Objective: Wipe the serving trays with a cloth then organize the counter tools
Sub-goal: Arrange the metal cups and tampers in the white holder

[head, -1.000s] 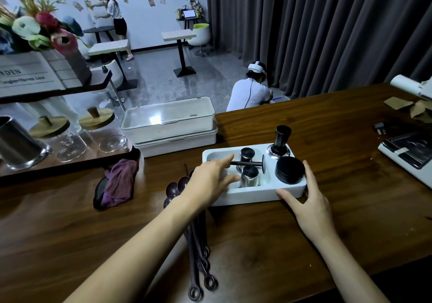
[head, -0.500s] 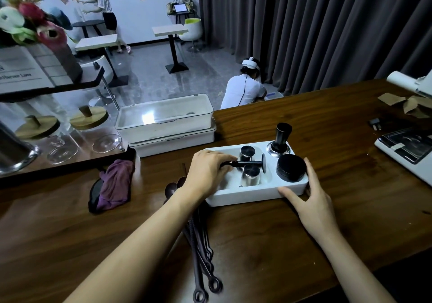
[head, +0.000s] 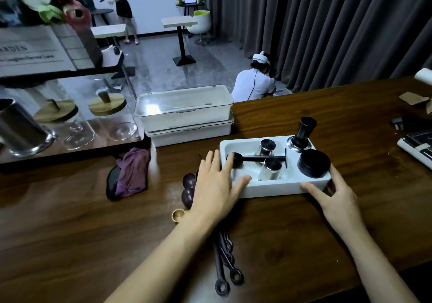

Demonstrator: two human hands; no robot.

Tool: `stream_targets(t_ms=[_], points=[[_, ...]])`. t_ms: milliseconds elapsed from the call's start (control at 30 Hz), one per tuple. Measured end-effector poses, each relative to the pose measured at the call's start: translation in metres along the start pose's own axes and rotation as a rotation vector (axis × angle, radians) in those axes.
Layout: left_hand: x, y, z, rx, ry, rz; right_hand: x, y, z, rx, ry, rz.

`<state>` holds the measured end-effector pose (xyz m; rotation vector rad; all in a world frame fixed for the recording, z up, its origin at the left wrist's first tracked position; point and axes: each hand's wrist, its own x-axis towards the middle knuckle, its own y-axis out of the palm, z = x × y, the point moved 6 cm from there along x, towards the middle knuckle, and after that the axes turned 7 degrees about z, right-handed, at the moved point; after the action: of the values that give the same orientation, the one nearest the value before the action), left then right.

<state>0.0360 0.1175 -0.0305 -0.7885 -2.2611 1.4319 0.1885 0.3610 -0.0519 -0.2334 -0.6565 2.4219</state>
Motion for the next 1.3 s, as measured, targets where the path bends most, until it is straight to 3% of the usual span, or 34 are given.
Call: stream_targets(t_ms=[567, 833, 1033, 1300], points=[[-0.024, 0.002, -0.013, -0.116, -0.180, -0.153, 0.037, -0.018, -0.003, 0.184, -0.009, 0.385], [-0.028, -0.003, -0.021, -0.117, -0.237, -0.212, 0.032, -0.012, -0.008, 0.220, -0.040, 0.342], [-0.025, -0.008, -0.031, -0.232, -0.195, -0.230, 0.038, -0.016, -0.008, 0.266, -0.046, 0.349], [0.006, 0.005, -0.045, -0.217, -0.119, -0.196, 0.053, -0.044, -0.006, 0.338, -0.071, 0.298]])
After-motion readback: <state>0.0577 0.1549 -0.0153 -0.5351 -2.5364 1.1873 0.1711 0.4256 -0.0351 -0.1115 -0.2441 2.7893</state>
